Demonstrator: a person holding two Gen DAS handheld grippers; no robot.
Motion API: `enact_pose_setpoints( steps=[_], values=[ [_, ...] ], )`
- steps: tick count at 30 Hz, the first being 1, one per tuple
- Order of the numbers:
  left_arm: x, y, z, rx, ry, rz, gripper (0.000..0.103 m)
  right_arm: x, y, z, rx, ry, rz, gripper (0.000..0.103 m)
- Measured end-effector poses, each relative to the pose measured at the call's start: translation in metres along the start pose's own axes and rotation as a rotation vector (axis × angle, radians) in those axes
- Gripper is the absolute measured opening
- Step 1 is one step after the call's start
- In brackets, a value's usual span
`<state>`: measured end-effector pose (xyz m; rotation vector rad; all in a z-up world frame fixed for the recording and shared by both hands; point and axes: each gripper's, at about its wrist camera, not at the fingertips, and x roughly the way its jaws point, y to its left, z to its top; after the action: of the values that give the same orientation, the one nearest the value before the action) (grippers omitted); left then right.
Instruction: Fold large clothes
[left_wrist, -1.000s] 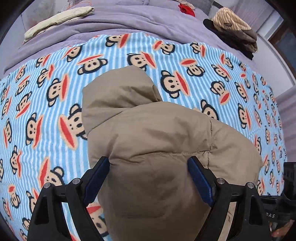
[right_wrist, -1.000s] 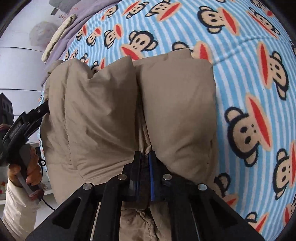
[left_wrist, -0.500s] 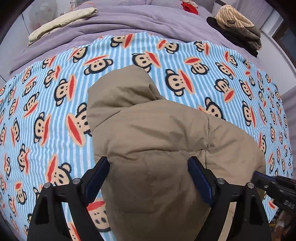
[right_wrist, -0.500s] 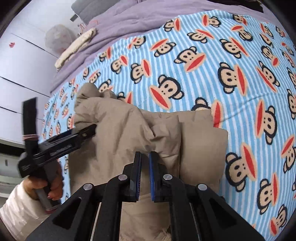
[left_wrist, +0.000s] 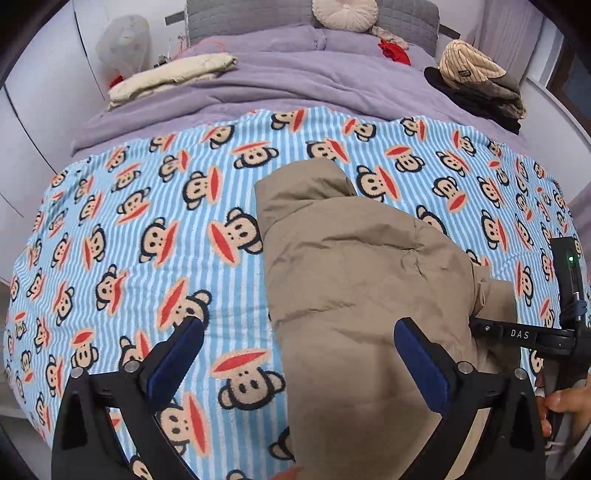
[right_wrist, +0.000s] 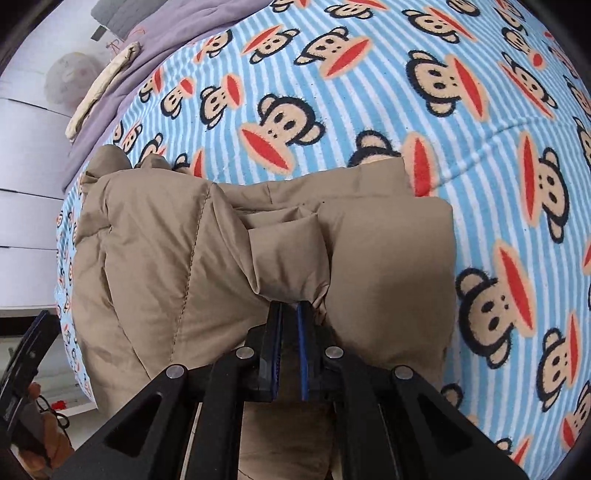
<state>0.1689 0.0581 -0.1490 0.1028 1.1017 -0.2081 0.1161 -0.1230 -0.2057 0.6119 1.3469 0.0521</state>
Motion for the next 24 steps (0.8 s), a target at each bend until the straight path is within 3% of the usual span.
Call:
enact_pose_setpoints(
  steps=[4, 9, 12, 14, 15, 16, 17, 18, 19, 24],
  values=[
    [-0.023, 0.007, -0.012, -0.039, -0.043, -0.001, 0.103, 0.007, 0.010, -0.004, -0.064, -0.011, -0.058, 0.006],
    [-0.034, 0.024, -0.023, -0.125, -0.029, -0.069, 0.103, -0.006, 0.019, -0.008, -0.075, -0.018, -0.067, 0.011],
    [-0.034, 0.027, -0.030, -0.114, -0.014, -0.011, 0.103, -0.025, 0.025, -0.018, -0.094, -0.032, -0.070, 0.011],
    [-0.035, 0.029, -0.035, -0.103, -0.009, -0.014, 0.103, -0.039, 0.029, -0.029, -0.106, -0.048, -0.080, 0.013],
    [-0.034, 0.030, -0.037, -0.099, -0.002, -0.014, 0.103, -0.046, 0.030, -0.035, -0.107, -0.055, -0.080, 0.016],
    [-0.034, 0.030, -0.040, -0.091, 0.007, -0.011, 0.103, -0.052, 0.031, -0.041, -0.104, -0.058, -0.079, 0.028],
    [-0.034, 0.030, -0.043, -0.084, 0.012, -0.008, 0.103, -0.057, 0.032, -0.049, -0.099, -0.062, -0.079, 0.047],
    [-0.034, 0.031, -0.045, -0.080, 0.016, -0.005, 0.103, -0.063, 0.033, -0.056, -0.096, -0.068, -0.082, 0.055],
    [-0.033, 0.031, -0.048, -0.077, 0.021, -0.003, 0.103, -0.067, 0.034, -0.063, -0.096, -0.076, -0.085, 0.060],
    [-0.033, 0.034, -0.057, -0.073, 0.055, -0.021, 0.103, -0.077, 0.036, -0.094, -0.073, -0.065, -0.088, 0.060]
  ],
)
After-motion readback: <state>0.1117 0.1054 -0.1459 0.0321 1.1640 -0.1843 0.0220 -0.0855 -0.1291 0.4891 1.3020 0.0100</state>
